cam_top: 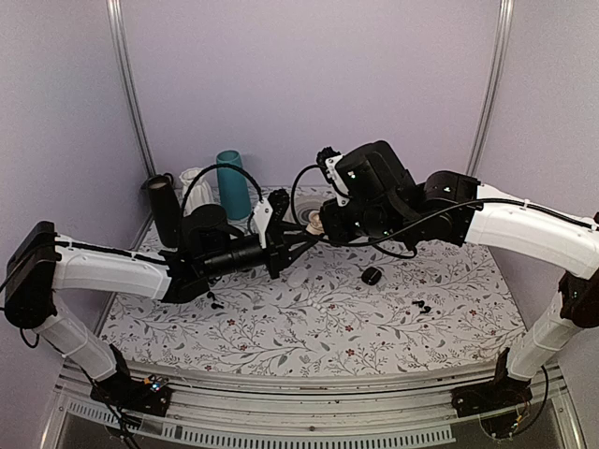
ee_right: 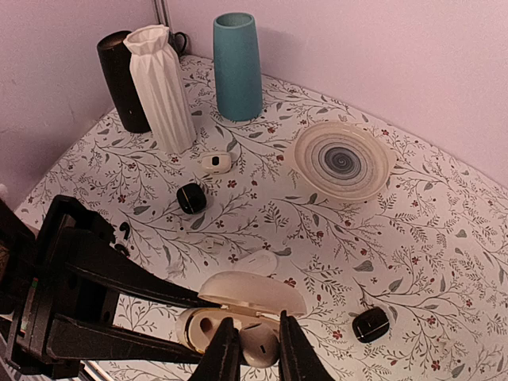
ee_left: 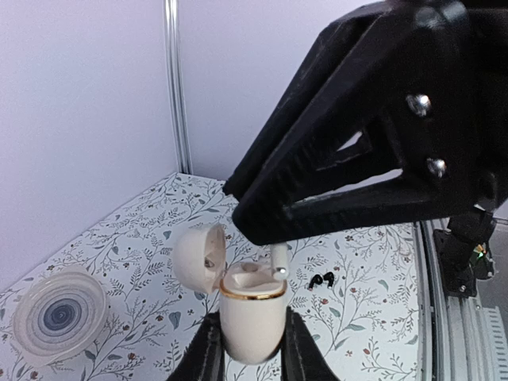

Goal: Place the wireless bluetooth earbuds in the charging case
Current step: Insert the right earbud into the right side groove of the charging case.

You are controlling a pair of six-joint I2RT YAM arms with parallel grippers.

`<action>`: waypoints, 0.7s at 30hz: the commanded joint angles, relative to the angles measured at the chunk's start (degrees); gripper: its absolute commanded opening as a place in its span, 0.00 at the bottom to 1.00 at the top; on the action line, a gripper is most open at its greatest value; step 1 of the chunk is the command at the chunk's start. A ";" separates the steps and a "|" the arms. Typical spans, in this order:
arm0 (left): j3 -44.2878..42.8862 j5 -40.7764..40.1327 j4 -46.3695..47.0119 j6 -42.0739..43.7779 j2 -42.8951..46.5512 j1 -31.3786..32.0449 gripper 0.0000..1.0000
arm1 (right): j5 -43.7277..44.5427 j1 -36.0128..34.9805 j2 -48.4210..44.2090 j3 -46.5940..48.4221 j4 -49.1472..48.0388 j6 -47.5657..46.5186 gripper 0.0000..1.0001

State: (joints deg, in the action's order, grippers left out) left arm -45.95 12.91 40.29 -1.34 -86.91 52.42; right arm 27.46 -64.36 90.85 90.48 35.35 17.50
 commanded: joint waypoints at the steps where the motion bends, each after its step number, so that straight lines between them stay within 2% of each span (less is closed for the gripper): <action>1: 0.40 -1.72 1.45 1.56 1.20 1.08 0.00 | 2.05 0.44 0.56 1.03 1.76 2.08 0.17; 21: 0.69 1.92 2.50 -0.15 1.77 1.06 0.00 | 6.14 0.38 0.05 -1.36 0.54 0.49 0.17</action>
State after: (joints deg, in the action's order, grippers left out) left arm -45.95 12.84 40.42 -0.67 -86.89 52.80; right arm 31.00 -64.36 91.05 90.35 36.42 18.85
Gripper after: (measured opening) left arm 0.205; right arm 0.169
